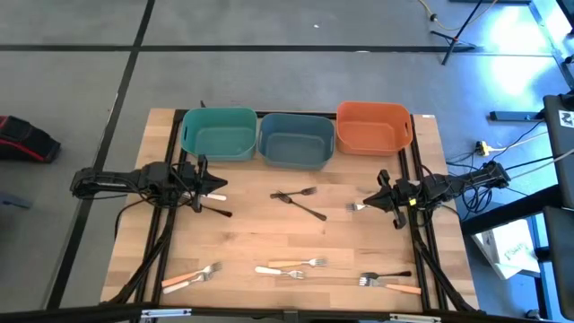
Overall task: Sort silverware by color (type)
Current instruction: Put the top black fork into the blue bin
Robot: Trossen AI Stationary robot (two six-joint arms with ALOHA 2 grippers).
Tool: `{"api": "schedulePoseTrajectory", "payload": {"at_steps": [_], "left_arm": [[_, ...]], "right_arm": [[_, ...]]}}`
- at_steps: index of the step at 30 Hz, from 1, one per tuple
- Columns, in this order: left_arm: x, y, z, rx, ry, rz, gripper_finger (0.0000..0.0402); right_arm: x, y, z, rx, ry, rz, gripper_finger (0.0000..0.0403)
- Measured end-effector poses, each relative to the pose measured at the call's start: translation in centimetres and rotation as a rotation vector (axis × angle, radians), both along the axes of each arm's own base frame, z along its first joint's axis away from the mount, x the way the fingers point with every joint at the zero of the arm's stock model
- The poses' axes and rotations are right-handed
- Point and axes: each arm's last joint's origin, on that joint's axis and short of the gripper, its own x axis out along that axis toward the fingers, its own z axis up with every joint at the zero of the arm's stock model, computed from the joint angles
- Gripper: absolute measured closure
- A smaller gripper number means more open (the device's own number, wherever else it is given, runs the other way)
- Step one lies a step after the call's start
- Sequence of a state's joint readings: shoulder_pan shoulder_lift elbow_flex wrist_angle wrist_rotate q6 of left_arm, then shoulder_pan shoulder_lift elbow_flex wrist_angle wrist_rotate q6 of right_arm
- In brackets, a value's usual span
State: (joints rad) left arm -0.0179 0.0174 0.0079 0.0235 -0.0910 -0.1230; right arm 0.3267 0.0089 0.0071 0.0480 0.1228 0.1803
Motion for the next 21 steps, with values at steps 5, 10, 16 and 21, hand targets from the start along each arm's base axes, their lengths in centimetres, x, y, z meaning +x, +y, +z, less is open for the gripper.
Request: {"api": "schedulePoseTrajectory", "payload": {"at_steps": [5, 10, 16, 21], "left_arm": [[0.0, 0.0, 0.0, 0.0, 0.0, 0.0, 0.0394], [0.0, 0.0, 0.0, 0.0, 0.0, 0.0, 0.0394], [0.0, 0.2, 0.6, 0.029, -0.064, 0.067, 0.0394], [-0.2, 0.4, 1.5, 0.041, -0.152, 0.159, 0.0394]], "right_arm": [[0.0, -0.3, 0.2, -0.018, -0.021, -0.089, 0.04], [0.0, -0.4, 0.2, -0.033, -0.029, -0.153, 0.04], [0.2, -0.6, 0.3, -0.056, -0.032, -0.213, 0.04], [0.7, -0.6, 0.5, -0.075, 0.008, -0.293, 0.04]]}}
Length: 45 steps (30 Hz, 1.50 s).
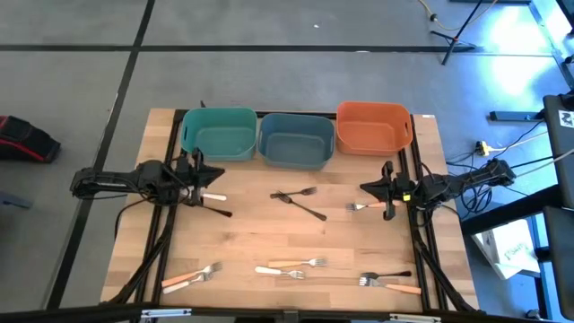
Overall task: Sort silverware by color (type)
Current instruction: Put the top black fork into the blue bin
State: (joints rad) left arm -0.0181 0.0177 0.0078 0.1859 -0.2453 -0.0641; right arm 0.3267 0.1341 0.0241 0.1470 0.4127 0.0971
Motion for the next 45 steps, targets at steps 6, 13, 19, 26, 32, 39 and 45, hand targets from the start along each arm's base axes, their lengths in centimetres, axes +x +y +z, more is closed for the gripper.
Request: {"api": "schedulePoseTrajectory", "payload": {"at_steps": [6, 13, 19, 26, 32, 39, 45], "left_arm": [[-0.2, 0.1, 1.3, 0.126, -0.106, 0.059, 0.0394], [0.1, 0.0, 1.7, 0.219, -0.107, 0.076, 0.0394], [0.7, -0.1, 1.6, 0.287, -0.087, 0.03, 0.0394], [1.2, -0.1, 1.5, 0.337, -0.067, 0.03, 0.0394], [1.4, -0.1, 1.3, 0.221, -0.064, -0.002, 0.0394], [1.9, -0.1, 0.5, 0.102, -0.001, -0.035, 0.0394], [2.1, -0.2, 0.3, 0.084, 0.01, -0.04, 0.0394]], "right_arm": [[1.3, 0.2, 0.7, -0.018, 0.052, -0.09, 0.04], [3.8, -0.2, 1.2, -0.032, 0.102, -0.191, 0.04], [6.9, -1.1, 2.5, -0.044, 0.174, -0.235, 0.04], [10.9, -1.1, 4.8, -0.017, 0.199, -0.233, 0.04], [13.9, -0.7, 6.7, -0.015, 0.194, -0.204, 0.04], [18.3, -0.1, 6.0, -0.125, 0.31, -0.161, 0.0395], [21.6, 0.1, 4.8, -0.187, 0.503, -0.184, 0.0319]]}}
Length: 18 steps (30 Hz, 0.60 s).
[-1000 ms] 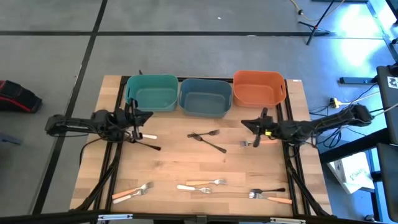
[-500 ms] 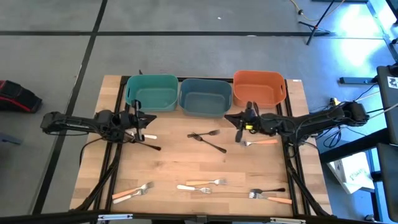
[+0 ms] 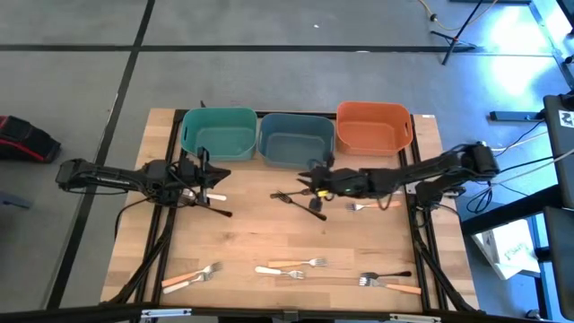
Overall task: Sort silverware by color (type)
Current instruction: Put the top black fork into the blue bin
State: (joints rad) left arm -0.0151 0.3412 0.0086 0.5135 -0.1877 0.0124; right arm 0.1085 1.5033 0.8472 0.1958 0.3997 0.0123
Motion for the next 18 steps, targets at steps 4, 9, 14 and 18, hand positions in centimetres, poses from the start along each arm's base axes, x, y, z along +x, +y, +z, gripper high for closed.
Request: {"api": "schedulePoseTrajectory", "payload": {"at_steps": [4, 9, 14, 18], "left_arm": [[0.0, 0.0, 0.0, -0.036, -0.002, -0.009, 0.0394], [0.1, -0.6, 0.3, -0.025, -0.036, -0.105, 0.0394], [0.1, -1.3, 0.8, 0.025, -0.088, -0.183, 0.0394], [0.2, -1.4, 0.7, 0.09, -0.063, -0.147, 0.0394]], "right_arm": [[1.7, -0.5, -0.7, -0.041, 0.171, 0.018, 0.0255], [3.4, -1.6, -1.9, 0.028, 0.289, 0.073, 0.0212], [4.3, -2.0, -4.1, 0.12, 0.36, 0.165, 0.0212], [4.7, -1.9, -5.9, 0.154, 0.409, 0.172, 0.0223]]}}
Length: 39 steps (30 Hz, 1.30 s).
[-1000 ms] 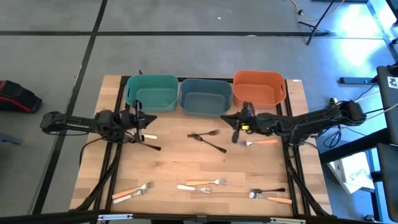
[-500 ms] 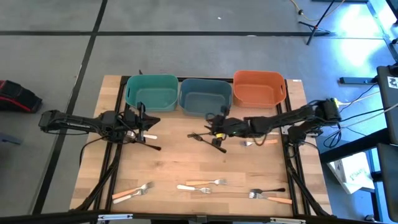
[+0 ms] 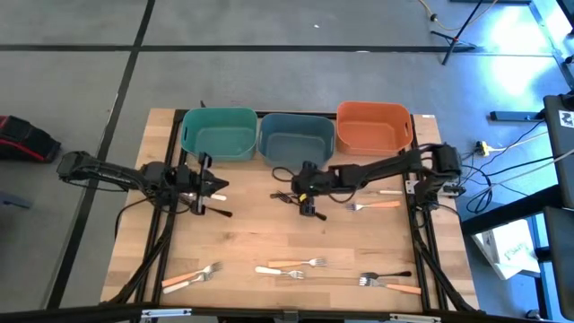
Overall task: Sort silverware by color (type)
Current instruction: Put the top black fork into the blue bin
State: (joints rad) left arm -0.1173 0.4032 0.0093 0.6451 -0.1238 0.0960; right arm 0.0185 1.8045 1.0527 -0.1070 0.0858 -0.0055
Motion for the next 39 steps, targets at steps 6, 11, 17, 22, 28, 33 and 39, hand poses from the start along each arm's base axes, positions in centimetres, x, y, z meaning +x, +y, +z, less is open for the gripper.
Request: {"api": "schedulePoseTrajectory", "payload": {"at_steps": [6, 11, 17, 22, 28, 33, 39], "left_arm": [[0.0, 0.1, -0.1, -0.006, 0.006, 0.042, 0.0394], [0.0, 0.1, 0.0, 0.007, 0.006, 0.046, 0.0394], [0.0, 0.1, 0.0, 0.007, 0.006, 0.05, 0.0394], [0.0, 0.1, 0.0, 0.007, 0.006, 0.05, 0.0394], [0.0, 0.1, 0.0, 0.006, 0.006, 0.05, 0.0394], [0.0, 0.1, 0.0, 0.006, 0.006, 0.05, 0.0394], [0.0, 0.1, 0.0, 0.006, 0.006, 0.05, 0.0394]], "right_arm": [[0.4, -0.1, -2.0, -0.03, 0.046, -0.025, 0.0243], [0.5, -0.1, -2.9, -0.043, 0.068, -0.034, 0.0259], [0.9, -0.7, -3.7, -0.027, 0.061, -0.049, 0.0276], [0.9, -1.5, -4.5, 0.015, 0.08, -0.07, 0.0287], [1.0, -1.4, -4.7, 0.044, 0.084, -0.051, 0.0305], [1.0, -1.4, -4.7, 0.051, 0.088, -0.045, 0.0337], [0.9, -1.3, -4.8, 0.021, 0.092, -0.043, 0.0386]]}}
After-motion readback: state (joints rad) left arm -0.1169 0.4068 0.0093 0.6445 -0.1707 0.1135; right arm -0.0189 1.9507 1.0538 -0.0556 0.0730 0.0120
